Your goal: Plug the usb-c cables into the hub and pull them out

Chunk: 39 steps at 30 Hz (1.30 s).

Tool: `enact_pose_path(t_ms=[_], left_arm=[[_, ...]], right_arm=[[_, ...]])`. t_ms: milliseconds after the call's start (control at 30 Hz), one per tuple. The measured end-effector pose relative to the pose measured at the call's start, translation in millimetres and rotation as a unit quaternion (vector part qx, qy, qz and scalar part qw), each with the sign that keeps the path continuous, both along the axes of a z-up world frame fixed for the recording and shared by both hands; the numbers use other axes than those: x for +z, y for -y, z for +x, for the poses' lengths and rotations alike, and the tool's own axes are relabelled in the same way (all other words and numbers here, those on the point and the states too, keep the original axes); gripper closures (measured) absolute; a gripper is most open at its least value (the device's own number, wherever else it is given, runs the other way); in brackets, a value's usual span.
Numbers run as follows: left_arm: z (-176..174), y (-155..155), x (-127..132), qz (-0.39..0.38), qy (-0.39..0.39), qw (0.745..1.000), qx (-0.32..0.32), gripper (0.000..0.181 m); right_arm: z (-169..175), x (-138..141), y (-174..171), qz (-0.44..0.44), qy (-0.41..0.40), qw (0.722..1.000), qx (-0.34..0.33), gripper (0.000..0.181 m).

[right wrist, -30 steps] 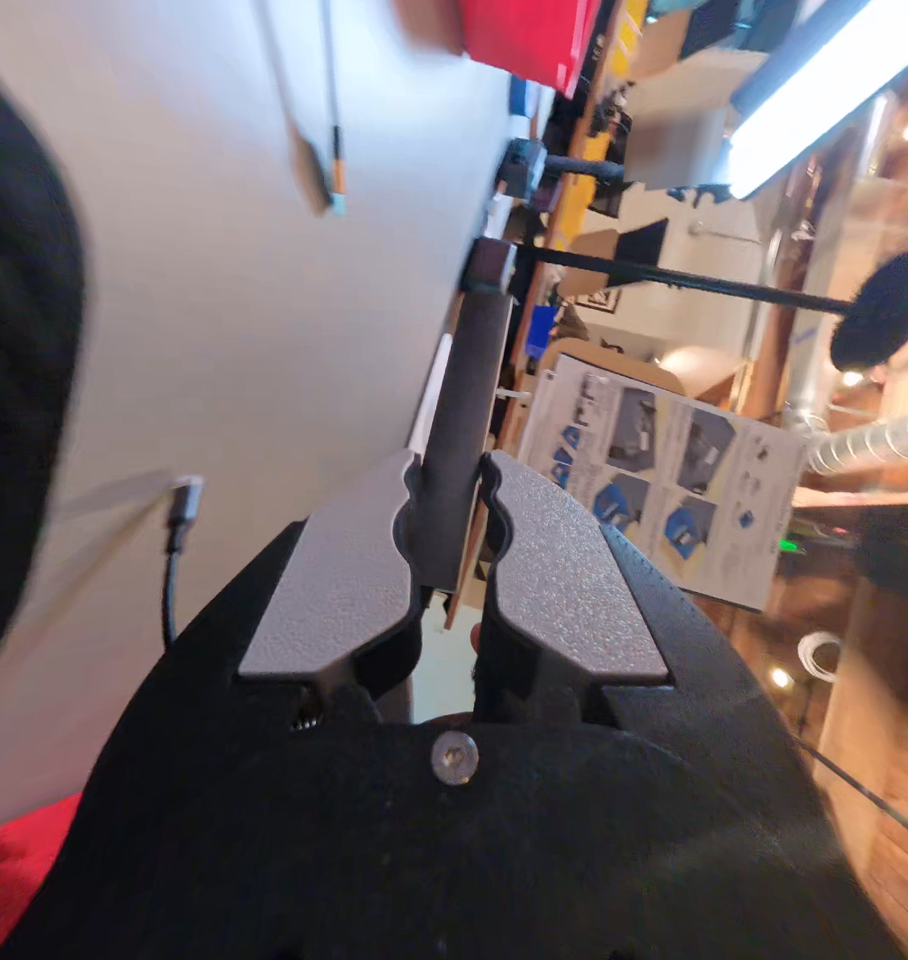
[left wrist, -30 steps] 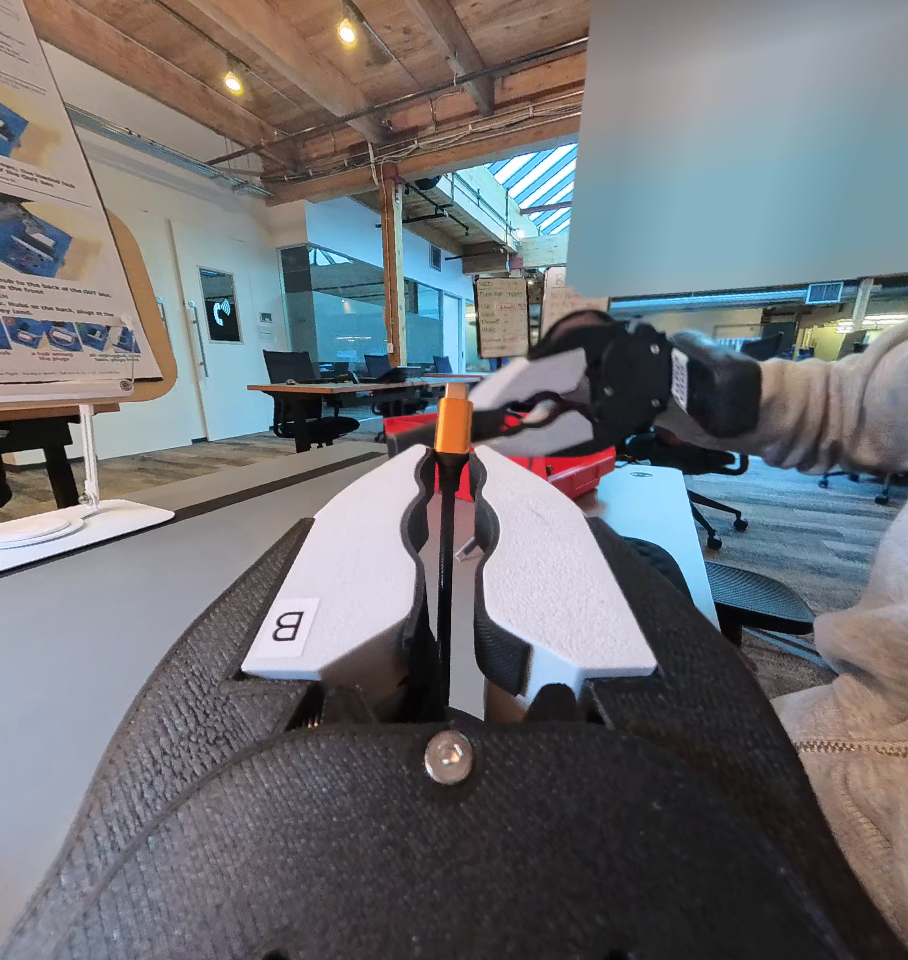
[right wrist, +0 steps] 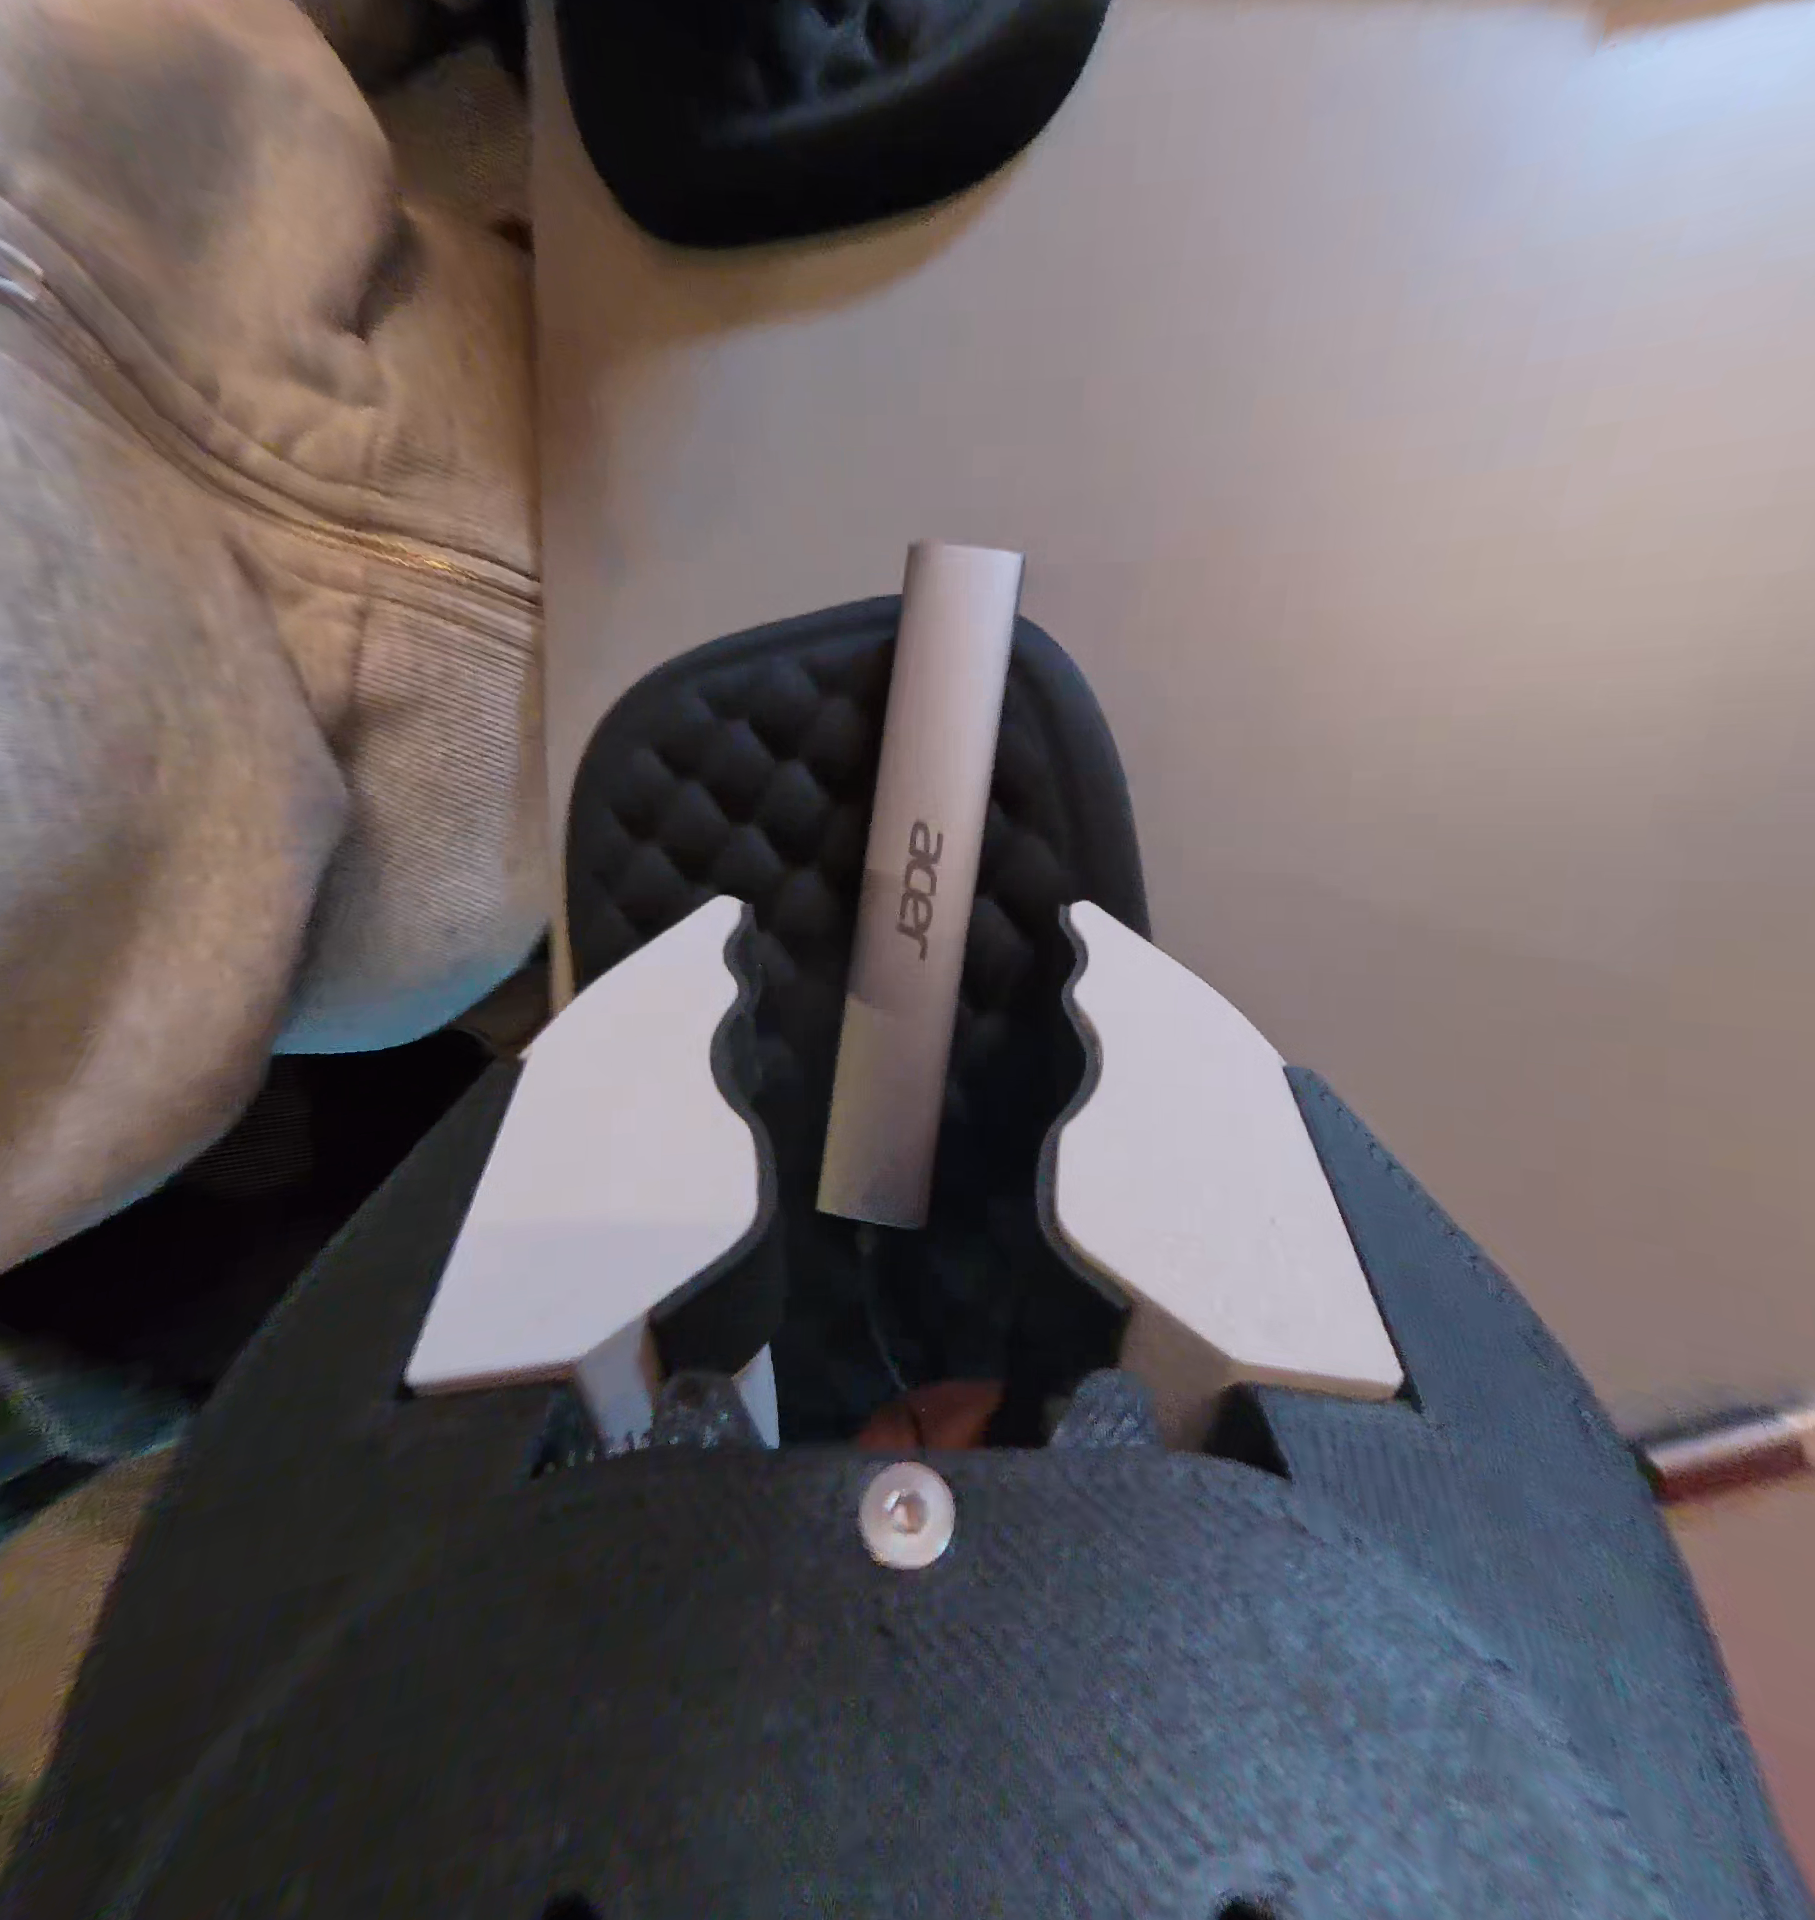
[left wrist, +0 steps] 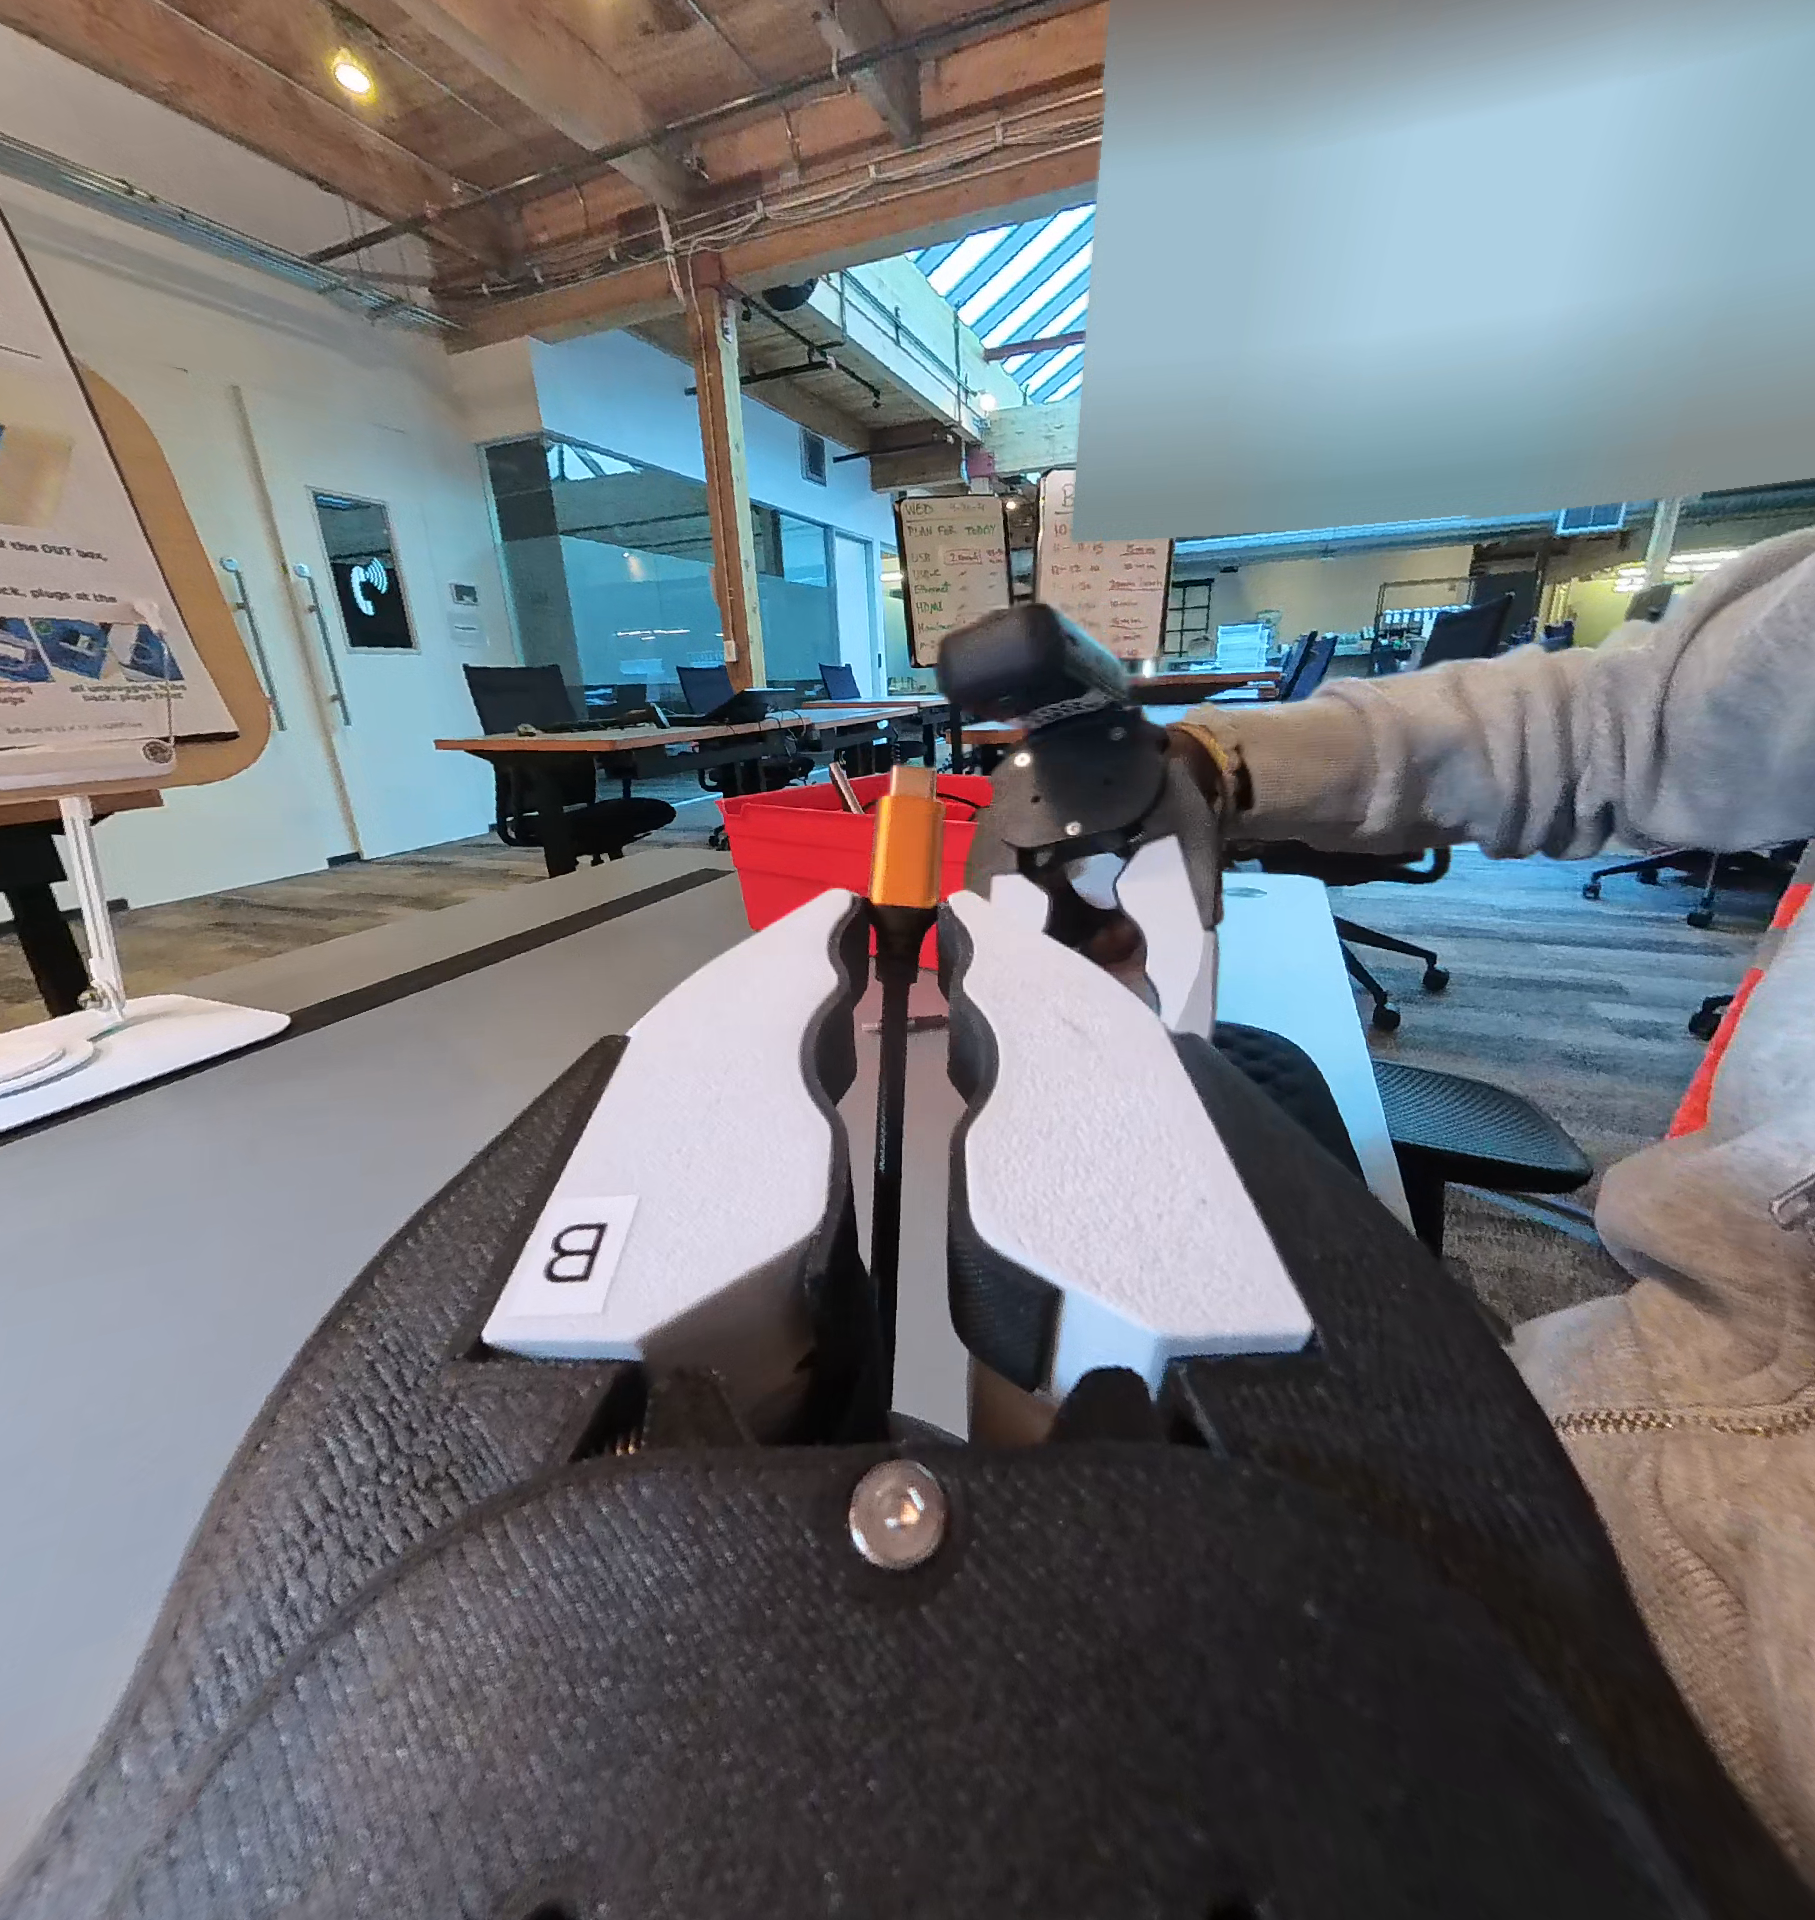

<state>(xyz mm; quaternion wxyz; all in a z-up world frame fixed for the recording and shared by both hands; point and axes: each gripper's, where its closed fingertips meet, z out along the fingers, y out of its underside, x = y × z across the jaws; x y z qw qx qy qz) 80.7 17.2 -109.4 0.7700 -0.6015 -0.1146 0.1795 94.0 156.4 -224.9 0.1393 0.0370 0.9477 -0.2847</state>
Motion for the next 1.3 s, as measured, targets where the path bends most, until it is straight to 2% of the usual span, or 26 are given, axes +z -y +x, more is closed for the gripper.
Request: enact_pose_path(t_ms=[167, 333, 367, 467, 500, 567, 633, 700, 733, 767, 833, 933, 1000, 1200, 1300], left_arm=[[1.2, -2.7, -1.9, -0.010, -0.004, 1.000, -0.001, 0.169], [1.2, -2.3, -1.5, -0.009, -0.004, 1.000, -0.001, 0.169], [1.4, -2.4, -1.4, -0.009, -0.005, 1.000, -0.001, 0.169], [2.2, -2.9, -1.5, -0.011, -0.008, 1.000, -0.002, 0.169], [2.4, -3.0, -1.5, -0.011, -0.009, 1.000, -0.001, 0.169], [2.2, -2.9, -1.3, -0.011, -0.010, 1.000, 0.000, 0.169], [1.5, -2.3, -0.9, -0.009, -0.007, 1.000, 0.001, 0.169], [1.0, -2.4, -0.8, -0.008, -0.006, 1.000, 0.001, 0.169], [1.0, -2.6, -1.0, -0.008, -0.006, 1.000, 0.001, 0.169], [1.1, -2.8, -1.1, -0.010, -0.007, 1.000, 0.002, 0.169], [1.6, -3.4, -1.4, -0.012, -0.010, 1.000, 0.003, 0.169], [1.5, -4.4, -2.3, -0.017, -0.011, 1.000, 0.005, 0.169], [1.3, -4.5, -2.6, -0.017, -0.012, 1.000, 0.005, 0.169], [1.5, -4.5, -2.5, -0.016, -0.010, 1.000, 0.003, 0.169], [2.8, -5.5, -2.9, -0.020, -0.014, 1.000, 0.001, 0.169]], right_arm=[[2.0, 4.1, 4.0, 0.046, 0.192, 0.980, -0.023, 0.138], [9.5, -1.8, 10.2, 0.101, 0.220, 0.970, 0.025, 0.150], [9.1, -3.5, 12.0, 0.103, 0.218, 0.970, 0.025, 0.161], [8.9, -0.3, 21.0, 0.072, 0.246, 0.967, -0.012, 0.162], [4.6, -0.1, 22.4, 0.061, 0.222, 0.973, -0.031, 0.169], [-10.0, 0.7, 20.8, 0.055, 0.104, 0.991, -0.066, 0.170], [-25.3, 5.5, 12.1, 0.080, -0.101, 0.990, -0.057, 0.171], [-32.1, 10.3, 2.3, 0.132, -0.310, 0.941, -0.008, 0.172], [-24.4, 8.4, 1.6, 0.147, -0.364, 0.919, 0.024, 0.172], [-14.5, 4.1, 2.5, 0.151, -0.385, 0.910, 0.036, 0.172], [-9.2, 2.6, 2.3, 0.149, -0.407, 0.901, 0.022, 0.172], [-7.5, 1.2, -0.1, 0.138, -0.354, 0.925, 0.011, 0.172], [-7.4, -0.1, 0.5, 0.134, -0.323, 0.936, 0.030, 0.172], [-9.0, -8.7, 5.1, 0.156, -0.272, 0.947, 0.074, 0.172], [-8.6, -9.1, 12.1, 0.131, -0.224, 0.965, 0.039, 0.172]])
